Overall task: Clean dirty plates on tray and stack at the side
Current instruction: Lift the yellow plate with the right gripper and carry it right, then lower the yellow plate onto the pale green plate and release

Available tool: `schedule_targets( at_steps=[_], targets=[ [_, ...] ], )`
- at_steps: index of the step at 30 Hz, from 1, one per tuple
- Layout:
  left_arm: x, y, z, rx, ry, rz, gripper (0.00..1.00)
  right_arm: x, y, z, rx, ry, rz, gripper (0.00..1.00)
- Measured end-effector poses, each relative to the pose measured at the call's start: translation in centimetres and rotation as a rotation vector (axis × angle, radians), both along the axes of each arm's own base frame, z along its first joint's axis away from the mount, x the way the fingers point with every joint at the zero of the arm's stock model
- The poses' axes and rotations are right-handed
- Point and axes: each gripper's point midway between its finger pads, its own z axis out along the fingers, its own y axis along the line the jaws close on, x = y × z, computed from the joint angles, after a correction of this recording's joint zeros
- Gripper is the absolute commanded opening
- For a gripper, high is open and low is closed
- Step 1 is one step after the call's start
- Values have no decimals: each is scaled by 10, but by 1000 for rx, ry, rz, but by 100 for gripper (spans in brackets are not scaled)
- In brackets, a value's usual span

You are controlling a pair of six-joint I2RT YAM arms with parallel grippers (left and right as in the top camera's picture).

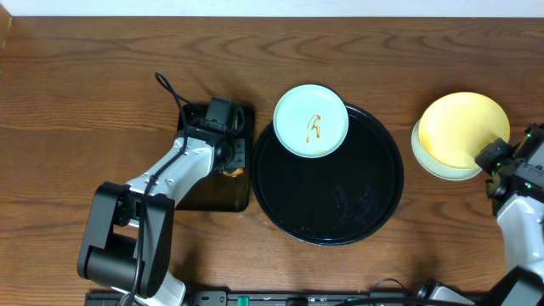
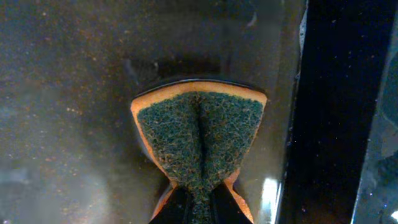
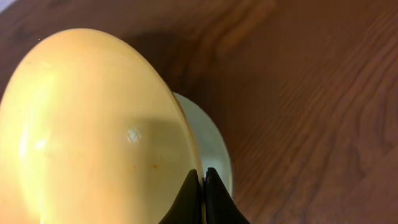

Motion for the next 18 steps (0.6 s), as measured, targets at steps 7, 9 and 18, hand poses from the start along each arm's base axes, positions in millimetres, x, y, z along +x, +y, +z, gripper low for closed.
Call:
schedule_targets(
  at_steps=[7,9,18],
  targets=[
    [0,0,0,0,0,0,8,-3,-7,-29,69,45,-7,9],
    [0,0,0,0,0,0,8,-4,-5,-34,81,56,0,28],
    [0,0,0,0,0,0,8,2,12,-34,122,46,95,47]
  ],
)
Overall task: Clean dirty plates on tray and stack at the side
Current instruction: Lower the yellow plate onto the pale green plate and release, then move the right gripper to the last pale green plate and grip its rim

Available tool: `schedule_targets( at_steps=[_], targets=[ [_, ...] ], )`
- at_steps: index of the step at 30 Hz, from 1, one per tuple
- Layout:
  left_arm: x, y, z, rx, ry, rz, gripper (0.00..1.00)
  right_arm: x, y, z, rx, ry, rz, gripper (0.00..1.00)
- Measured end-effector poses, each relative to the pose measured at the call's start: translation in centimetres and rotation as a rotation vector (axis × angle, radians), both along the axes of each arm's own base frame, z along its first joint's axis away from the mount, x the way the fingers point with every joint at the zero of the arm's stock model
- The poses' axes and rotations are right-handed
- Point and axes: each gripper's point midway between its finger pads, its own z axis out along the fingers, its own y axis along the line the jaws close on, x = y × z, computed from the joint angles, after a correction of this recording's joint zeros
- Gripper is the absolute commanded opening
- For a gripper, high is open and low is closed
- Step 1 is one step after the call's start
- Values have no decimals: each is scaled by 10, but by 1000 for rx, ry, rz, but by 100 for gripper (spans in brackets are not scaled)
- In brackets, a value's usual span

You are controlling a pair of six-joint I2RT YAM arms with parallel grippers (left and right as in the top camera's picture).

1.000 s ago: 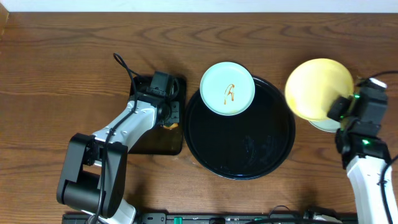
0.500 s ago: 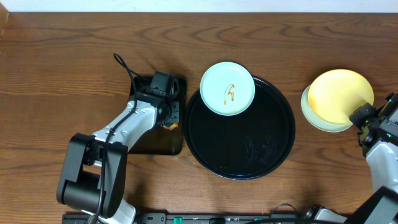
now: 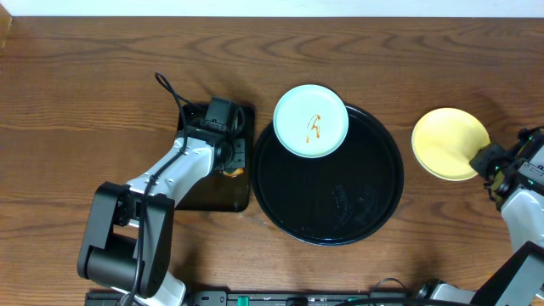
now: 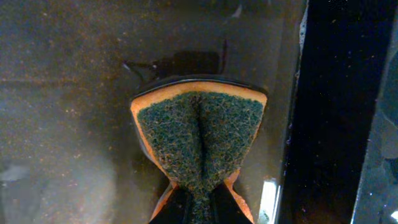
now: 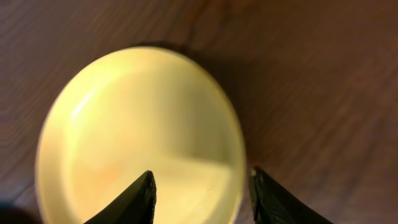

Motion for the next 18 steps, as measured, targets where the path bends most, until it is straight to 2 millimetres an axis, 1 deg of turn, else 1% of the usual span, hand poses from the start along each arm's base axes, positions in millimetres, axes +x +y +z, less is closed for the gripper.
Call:
schedule_targets(
  at_steps=[2,3,5,7,9,11,12,13,14,16,18],
  targets=[
    [0,0,0,0,0,0,8,3,13,1,23,-3,54,47],
    [0,0,0,0,0,0,8,5,21,1,35,-1,87,45],
    [0,0,0,0,0,0,8,6,42,0,63,23,171,42],
    [0,0,0,0,0,0,8,8,66,2,81,58,274,42],
    [0,0,0,0,0,0,8,12,94,11,83,93,397,45],
    [0,0,0,0,0,0,8,17,116,24,73,105,502,47],
    [0,0,0,0,0,0,8,19,129,34,66,117,564,50],
    [0,0,0,0,0,0,8,22,138,42,56,118,607,55],
    [0,0,0,0,0,0,8,23,149,53,44,123,660,64],
    [0,0,0,0,0,0,8,26,169,73,20,121,755,99],
    [0,0,0,0,0,0,8,29,187,88,-7,102,841,99]
  ],
)
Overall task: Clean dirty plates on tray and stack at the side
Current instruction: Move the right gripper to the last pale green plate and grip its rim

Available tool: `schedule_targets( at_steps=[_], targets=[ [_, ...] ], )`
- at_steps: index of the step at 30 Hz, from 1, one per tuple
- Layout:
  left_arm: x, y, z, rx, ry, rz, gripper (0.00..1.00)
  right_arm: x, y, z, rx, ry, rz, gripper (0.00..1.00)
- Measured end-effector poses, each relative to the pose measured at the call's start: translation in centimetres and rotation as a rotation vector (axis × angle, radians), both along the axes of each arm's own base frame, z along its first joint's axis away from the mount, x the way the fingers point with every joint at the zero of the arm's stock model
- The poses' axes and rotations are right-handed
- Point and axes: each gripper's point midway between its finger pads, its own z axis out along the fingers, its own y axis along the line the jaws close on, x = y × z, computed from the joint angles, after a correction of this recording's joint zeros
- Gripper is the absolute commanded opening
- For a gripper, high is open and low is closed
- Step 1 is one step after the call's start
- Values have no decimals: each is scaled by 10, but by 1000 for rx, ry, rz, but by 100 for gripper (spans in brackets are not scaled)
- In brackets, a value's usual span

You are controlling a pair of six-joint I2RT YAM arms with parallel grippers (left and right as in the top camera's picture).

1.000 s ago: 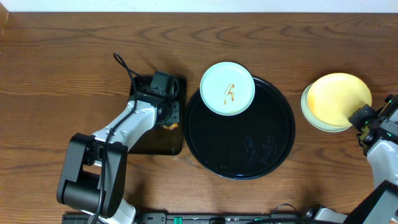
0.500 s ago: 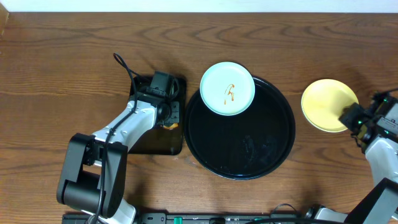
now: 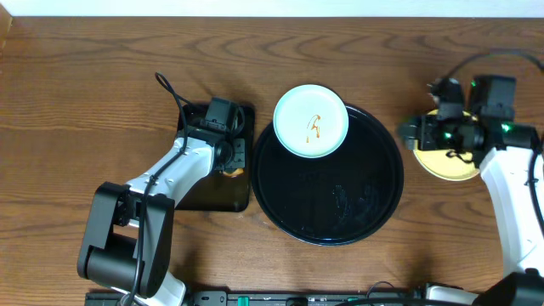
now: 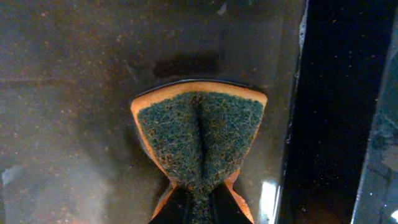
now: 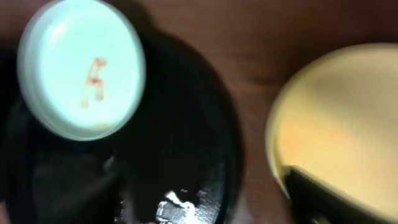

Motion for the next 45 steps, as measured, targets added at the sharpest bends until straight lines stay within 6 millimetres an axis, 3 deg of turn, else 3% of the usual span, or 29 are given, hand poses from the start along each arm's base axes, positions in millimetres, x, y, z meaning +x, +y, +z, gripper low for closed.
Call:
schedule_targets(
  at_steps=[6,8,11,12,16,19,25,31,33,36,39,43,45],
  targets=[
    [0,0,0,0,0,0,8,21,33,22,29,-123,105,99],
    [0,0,0,0,0,0,8,31,40,30,49,-176,105,92],
    [-1,0,0,1,2,0,8,44,48,36,82,-233,96,69],
    [-1,0,0,1,3,0,8,47,51,35,94,-241,94,66],
    [-4,1,-1,5,16,0,8,61,66,14,135,-217,87,63],
    [-4,1,-1,5,16,0,8,70,78,-13,152,-172,94,68],
    [-4,1,-1,5,16,0,8,82,106,-65,169,-107,134,63],
    [-4,1,-1,5,17,0,8,95,107,-112,200,-47,74,58],
    [-4,1,-1,5,17,0,8,95,109,-127,218,-15,59,53],
    [-4,1,-1,5,17,0,8,91,114,-142,254,27,62,29],
    [-4,1,-1,5,17,0,8,87,117,-146,279,59,58,14],
    [-4,1,-1,5,17,0,8,78,118,-150,292,105,54,1],
    [-4,1,-1,5,17,0,8,74,119,-152,299,126,52,1]
  ],
)
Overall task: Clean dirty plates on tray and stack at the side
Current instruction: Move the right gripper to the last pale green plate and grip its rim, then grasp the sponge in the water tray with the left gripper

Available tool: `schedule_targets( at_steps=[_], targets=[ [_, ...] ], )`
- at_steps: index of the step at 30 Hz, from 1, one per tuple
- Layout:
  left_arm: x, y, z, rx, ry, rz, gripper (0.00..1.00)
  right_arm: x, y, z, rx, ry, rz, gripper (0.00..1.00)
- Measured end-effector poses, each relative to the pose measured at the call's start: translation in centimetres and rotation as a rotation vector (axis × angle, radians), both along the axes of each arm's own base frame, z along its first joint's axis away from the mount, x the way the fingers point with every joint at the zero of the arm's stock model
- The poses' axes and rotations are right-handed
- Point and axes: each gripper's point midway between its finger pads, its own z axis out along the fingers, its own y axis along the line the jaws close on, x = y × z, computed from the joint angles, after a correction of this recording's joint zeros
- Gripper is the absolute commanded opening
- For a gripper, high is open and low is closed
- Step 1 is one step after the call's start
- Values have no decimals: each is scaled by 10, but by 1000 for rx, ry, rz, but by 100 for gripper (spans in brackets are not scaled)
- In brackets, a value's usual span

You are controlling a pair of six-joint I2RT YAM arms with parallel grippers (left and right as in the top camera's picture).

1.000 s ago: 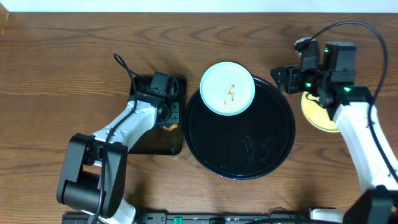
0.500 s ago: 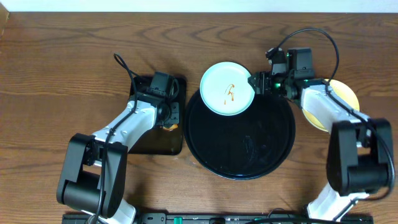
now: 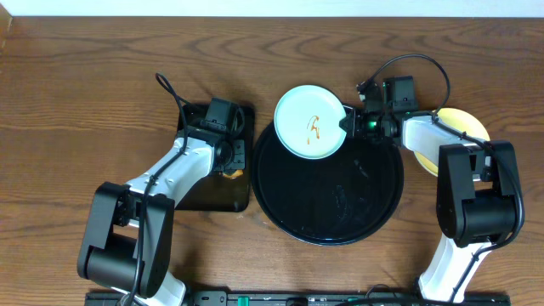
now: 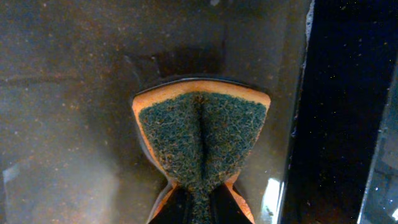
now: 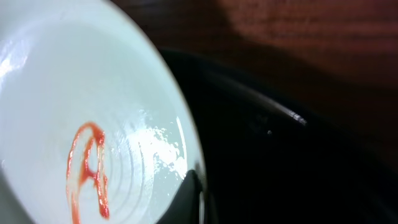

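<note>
A pale plate (image 3: 311, 121) with a red sauce squiggle (image 5: 87, 168) rests on the upper left rim of the round black tray (image 3: 330, 195). My right gripper (image 3: 347, 124) is at the plate's right edge and shut on its rim (image 5: 198, 186). One finger lies on the plate's inner side; the other is lost against the dark tray. My left gripper (image 4: 199, 193) is shut on an orange sponge with a green scouring face (image 4: 200, 140), held just over a dark wet square tray (image 3: 204, 191).
A yellow plate (image 3: 466, 126) lies on the stack at the right of the table, partly hidden by my right arm. The left arm and a cable cover the square tray's upper part. Bare wood surrounds both trays.
My right gripper was above the gap between the black tray and the yellow plate. Now it is at the sauce-marked plate's right rim, shut on it. The left gripper and sponge have not moved.
My right gripper first held the yellow plate tilted over a pale plate at the right. Then it stood open with the yellow plate lying flat on that stack. It then moved towards the black tray, and now grips the dirty plate. The left kept hold of the sponge throughout.
</note>
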Motion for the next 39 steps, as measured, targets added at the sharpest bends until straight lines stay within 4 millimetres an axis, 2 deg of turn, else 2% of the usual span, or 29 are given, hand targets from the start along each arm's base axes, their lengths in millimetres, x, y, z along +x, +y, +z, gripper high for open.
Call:
schedule_targets(
  at_steps=[4,8,12,17,20,26,29,33,39],
  targets=[
    [0,0,0,0,0,0,8,-13,1,-1,7,58,12,1],
    [0,0,0,0,0,0,8,-34,-6,2,-38,126,18,1],
    [0,0,0,0,0,0,8,-57,-24,13,-144,189,-6,1],
    [0,1,0,8,-2,2,8,-72,-49,20,-284,227,-48,1],
    [2,7,2,42,-13,10,14,-77,-57,15,-334,243,-52,1],
    [15,20,28,98,-118,46,14,-80,-64,11,-372,252,-58,1],
    [19,22,32,105,-144,64,14,-80,-65,11,-376,251,-60,1],
    [17,24,27,109,-135,78,15,-80,-65,11,-377,251,-60,1],
    [2,28,-1,138,-53,74,14,-81,-65,10,-379,256,-59,1]
  ],
)
